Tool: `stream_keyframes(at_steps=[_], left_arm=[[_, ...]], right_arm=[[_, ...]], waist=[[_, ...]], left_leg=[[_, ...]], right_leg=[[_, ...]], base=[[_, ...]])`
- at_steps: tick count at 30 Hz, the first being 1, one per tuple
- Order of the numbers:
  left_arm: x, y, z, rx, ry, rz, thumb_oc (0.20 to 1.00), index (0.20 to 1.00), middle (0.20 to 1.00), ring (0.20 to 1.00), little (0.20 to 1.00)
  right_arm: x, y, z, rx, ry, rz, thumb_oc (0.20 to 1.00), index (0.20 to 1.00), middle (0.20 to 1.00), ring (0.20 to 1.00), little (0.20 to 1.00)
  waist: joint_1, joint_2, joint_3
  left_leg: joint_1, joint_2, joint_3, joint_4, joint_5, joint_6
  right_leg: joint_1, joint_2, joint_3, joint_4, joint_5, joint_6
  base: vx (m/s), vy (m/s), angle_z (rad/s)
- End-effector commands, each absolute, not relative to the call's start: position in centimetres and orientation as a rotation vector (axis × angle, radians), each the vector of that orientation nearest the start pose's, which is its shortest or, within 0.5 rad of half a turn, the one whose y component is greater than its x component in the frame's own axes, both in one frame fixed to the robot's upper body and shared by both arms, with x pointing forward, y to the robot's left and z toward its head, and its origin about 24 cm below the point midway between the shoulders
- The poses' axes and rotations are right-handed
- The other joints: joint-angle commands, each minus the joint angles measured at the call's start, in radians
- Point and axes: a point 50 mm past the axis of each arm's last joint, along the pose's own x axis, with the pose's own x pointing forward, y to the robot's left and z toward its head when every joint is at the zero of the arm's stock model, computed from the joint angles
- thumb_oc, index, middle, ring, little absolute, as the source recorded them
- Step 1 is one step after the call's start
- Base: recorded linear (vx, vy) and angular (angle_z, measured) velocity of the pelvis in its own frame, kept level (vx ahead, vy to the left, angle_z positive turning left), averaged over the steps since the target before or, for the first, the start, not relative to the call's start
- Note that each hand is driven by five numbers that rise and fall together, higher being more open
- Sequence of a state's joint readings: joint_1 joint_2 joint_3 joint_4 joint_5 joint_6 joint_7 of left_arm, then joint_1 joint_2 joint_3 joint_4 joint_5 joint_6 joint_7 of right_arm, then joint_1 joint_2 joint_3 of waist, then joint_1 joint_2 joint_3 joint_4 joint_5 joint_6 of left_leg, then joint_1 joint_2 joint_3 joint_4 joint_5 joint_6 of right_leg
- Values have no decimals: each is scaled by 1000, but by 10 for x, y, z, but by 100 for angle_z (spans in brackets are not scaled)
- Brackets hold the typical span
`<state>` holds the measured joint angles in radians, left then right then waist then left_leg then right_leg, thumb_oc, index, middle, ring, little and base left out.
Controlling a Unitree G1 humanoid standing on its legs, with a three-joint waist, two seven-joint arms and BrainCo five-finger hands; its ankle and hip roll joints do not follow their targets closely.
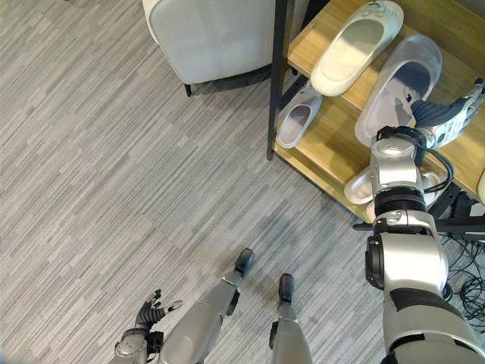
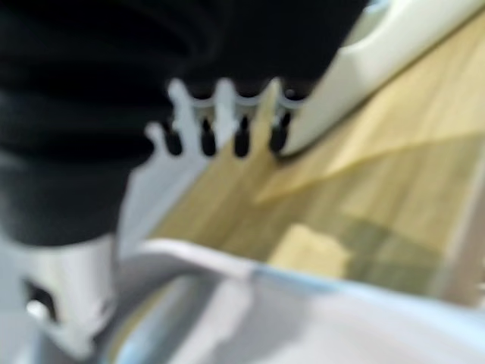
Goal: Arrange the slippers neatly on the shoe rack.
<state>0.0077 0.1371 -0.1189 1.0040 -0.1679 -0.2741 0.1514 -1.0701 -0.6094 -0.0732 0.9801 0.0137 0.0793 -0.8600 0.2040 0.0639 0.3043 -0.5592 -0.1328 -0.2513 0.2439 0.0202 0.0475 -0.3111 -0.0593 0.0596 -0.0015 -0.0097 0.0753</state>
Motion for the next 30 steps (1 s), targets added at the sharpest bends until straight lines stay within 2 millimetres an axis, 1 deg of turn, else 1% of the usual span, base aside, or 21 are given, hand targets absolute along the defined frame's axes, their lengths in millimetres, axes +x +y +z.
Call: stream_keyframes(at_steps=[1,2,3,4,6,7,10,12,13,14,19,24,30], left_arm=[[165,175,-130,58,699,126,1000,1000,1000,1000,1000],[165,175,-130,56,700,126,1000,1000,1000,1000,1000],[192,160,-120,8,654,141,1000,1000,1000,1000,1000],[196,153,-120,-7,666,138,1000,1000,1000,1000,1000],[192,160,-123,-19,701,144,1000,1000,1000,1000,1000],[189,162,-125,-32,708,157,1000,1000,1000,1000,1000],[190,163,-126,-43,712,183,1000,1000,1000,1000,1000],[189,163,-126,-47,714,187,1000,1000,1000,1000,1000],[190,162,-126,-51,715,189,1000,1000,1000,1000,1000],[189,161,-127,-54,718,191,1000,1000,1000,1000,1000],[187,161,-129,-65,740,200,1000,1000,1000,1000,1000],[189,161,-129,-83,739,220,1000,1000,1000,1000,1000],[197,159,-126,-115,724,245,1000,1000,1000,1000,1000]], right_arm=[[349,-345,272,-382,-351,-1273,1000,1000,1000,1000,1000],[350,-344,270,-362,-333,-1271,1000,1000,1000,1000,1000],[357,-332,270,-347,-322,-1231,1000,1000,1000,1000,1000],[365,-322,270,-313,-299,-1184,1000,1000,1000,1000,1000],[370,-316,267,-265,-295,-1161,1000,1000,1000,1000,1000],[377,-306,263,-181,-295,-1112,1000,1000,1000,1000,1000],[385,-292,257,-150,-281,-1048,1000,1000,1000,1000,1000],[387,-289,259,-133,-283,-1037,1000,1000,1000,1000,1000],[389,-284,260,-108,-285,-1024,655,655,655,655,655],[391,-280,262,-84,-287,-1014,200,200,200,200,200],[395,-267,269,-51,-317,-991,200,200,200,200,200],[397,-263,269,-50,-318,-983,200,200,200,200,200],[397,-257,269,-83,-334,-992,200,200,200,200,200]], waist=[[10,53,-11],[12,54,-10],[8,53,-8],[6,53,-8],[10,58,-5],[14,52,-4],[17,39,-2],[17,35,-1],[17,32,-1],[17,29,-1],[10,19,1],[3,11,-1],[-9,4,1]], left_leg=[[113,34,-122,-180,70,-90],[109,32,-122,-182,72,-90],[107,33,-118,-187,74,-90],[105,33,-116,-191,74,-88],[99,34,-110,-195,77,-86],[96,36,-109,-198,78,-84],[87,40,-105,-197,76,-81],[86,40,-103,-199,75,-79],[85,40,-101,-201,75,-79],[84,39,-98,-203,74,-78],[87,44,-87,-227,83,-76],[96,51,-83,-240,85,-75],[103,56,-75,-243,85,-70]], right_leg=[[114,37,-13,54,-73,-35],[114,35,-14,49,-71,-34],[112,33,-10,42,-68,-34],[111,32,-6,36,-64,-31],[110,28,-3,23,-57,-27],[109,29,1,14,-47,-25],[108,27,4,-6,-34,-22],[110,27,5,-13,-32,-21],[111,25,4,-20,-28,-20],[112,24,4,-25,-25,-19],[118,23,1,-50,-10,-15],[121,25,6,-59,-3,-11],[122,26,15,-60,-1,-7]], base=[[0,0,0],[0,0,0],[-10,32,1],[-18,61,-1],[-17,53,-8],[-14,21,-18],[-13,-5,-12],[0,0,0],[1,11,-3],[10,16,-4],[-1,2,-1],[-9,14,-9],[-15,17,-1]])
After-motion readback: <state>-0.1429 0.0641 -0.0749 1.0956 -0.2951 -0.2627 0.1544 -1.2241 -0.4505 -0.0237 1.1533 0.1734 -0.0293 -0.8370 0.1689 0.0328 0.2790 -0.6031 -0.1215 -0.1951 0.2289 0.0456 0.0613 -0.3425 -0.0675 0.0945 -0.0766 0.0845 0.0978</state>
